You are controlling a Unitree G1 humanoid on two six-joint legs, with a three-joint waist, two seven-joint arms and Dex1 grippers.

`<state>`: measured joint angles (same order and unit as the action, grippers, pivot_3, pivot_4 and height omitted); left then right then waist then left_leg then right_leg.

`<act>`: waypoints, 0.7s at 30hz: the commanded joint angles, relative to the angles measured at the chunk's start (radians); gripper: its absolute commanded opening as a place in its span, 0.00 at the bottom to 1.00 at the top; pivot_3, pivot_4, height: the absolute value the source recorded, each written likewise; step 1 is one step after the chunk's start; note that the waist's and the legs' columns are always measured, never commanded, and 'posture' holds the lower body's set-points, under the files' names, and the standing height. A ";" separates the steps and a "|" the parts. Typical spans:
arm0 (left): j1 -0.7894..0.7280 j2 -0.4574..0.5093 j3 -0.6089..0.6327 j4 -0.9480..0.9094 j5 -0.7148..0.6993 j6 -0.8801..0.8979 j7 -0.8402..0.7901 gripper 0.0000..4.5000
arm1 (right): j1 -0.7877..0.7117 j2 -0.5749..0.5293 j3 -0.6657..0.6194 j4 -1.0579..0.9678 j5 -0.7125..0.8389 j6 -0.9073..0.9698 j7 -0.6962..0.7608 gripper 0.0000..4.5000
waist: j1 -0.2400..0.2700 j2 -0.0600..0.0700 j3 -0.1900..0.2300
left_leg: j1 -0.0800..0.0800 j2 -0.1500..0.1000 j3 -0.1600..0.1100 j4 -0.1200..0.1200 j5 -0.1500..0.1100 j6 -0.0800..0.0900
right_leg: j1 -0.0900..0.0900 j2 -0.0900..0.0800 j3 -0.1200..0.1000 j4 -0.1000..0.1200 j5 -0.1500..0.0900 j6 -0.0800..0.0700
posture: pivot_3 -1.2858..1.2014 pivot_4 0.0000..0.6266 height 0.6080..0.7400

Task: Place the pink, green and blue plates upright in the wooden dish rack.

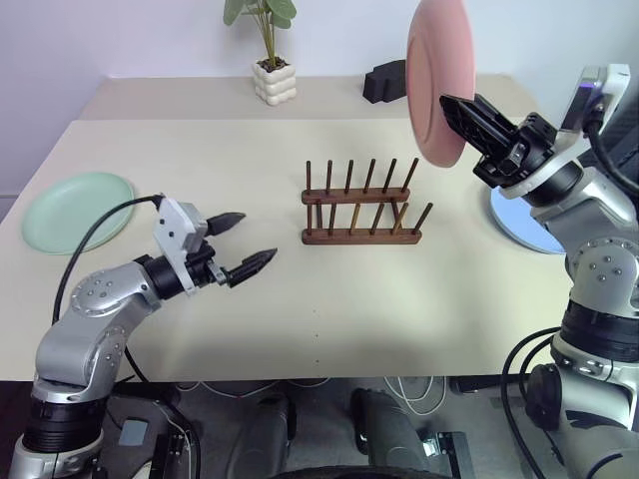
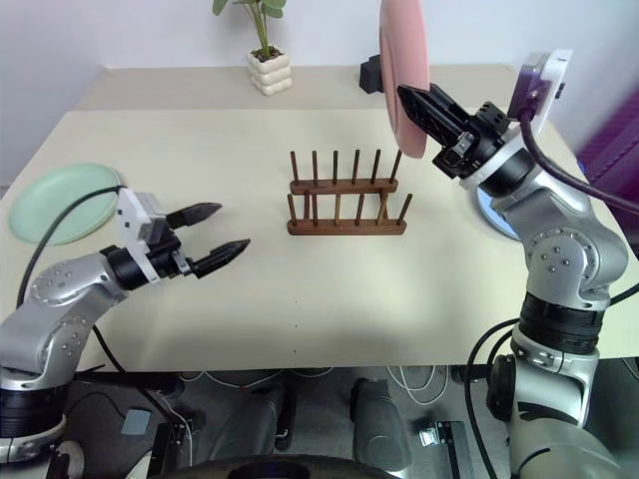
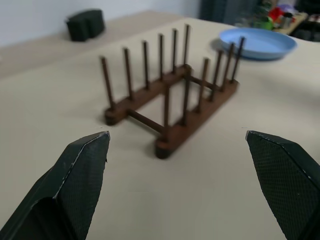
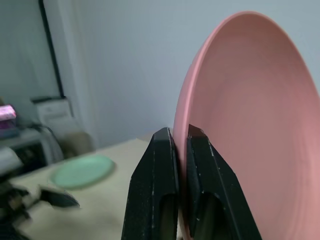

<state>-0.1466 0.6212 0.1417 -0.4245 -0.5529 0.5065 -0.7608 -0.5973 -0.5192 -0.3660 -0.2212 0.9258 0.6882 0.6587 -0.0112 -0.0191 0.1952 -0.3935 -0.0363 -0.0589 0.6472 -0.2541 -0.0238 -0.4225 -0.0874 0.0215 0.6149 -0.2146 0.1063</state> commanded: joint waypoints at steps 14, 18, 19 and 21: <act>-0.027 -0.049 -0.071 -0.068 -0.015 -0.012 0.025 0.99 | 0.075 -0.001 -0.037 0.044 0.124 0.040 -0.041 0.00 | -0.002 0.000 0.000 | 0.000 0.000 0.001 0.000 0.000 0.000 | 0.000 0.000 0.000 0.000 0.000 0.000 | 0.52 0.24 0.93; -0.032 -0.053 -0.079 -0.071 -0.021 -0.012 0.027 0.99 | 0.077 0.004 -0.041 0.070 0.141 0.050 -0.052 0.00 | -0.002 0.000 0.000 | 0.000 0.000 0.001 0.000 0.000 0.000 | 0.000 0.001 0.000 0.000 0.000 0.001 | 0.52 0.24 0.93; -0.032 -0.054 -0.079 -0.070 -0.021 -0.012 0.027 0.99 | 0.079 0.003 -0.040 0.074 0.143 0.052 -0.052 0.00 | -0.002 0.000 0.000 | 0.000 0.000 0.001 0.000 0.000 0.000 | 0.000 0.000 0.000 0.000 0.000 0.001 | 0.52 0.24 0.93; -0.033 -0.055 -0.080 -0.068 -0.018 -0.016 0.027 0.99 | 0.084 0.004 -0.041 0.083 0.153 0.063 -0.059 0.00 | -0.002 0.000 0.000 | 0.000 0.000 0.001 0.000 0.000 0.000 | 0.000 0.000 0.000 0.000 0.000 0.001 | 0.52 0.24 0.93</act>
<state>-0.1663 0.5679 0.0560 -0.4543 -0.5587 0.4982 -0.7347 -0.5113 -0.5187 -0.3763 -0.1293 1.0478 0.7532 0.6026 -0.0127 -0.0190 0.1951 -0.3934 -0.0363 -0.0583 0.6472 -0.2542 -0.0235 -0.4224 -0.0869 0.0214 0.6150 -0.2143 0.1069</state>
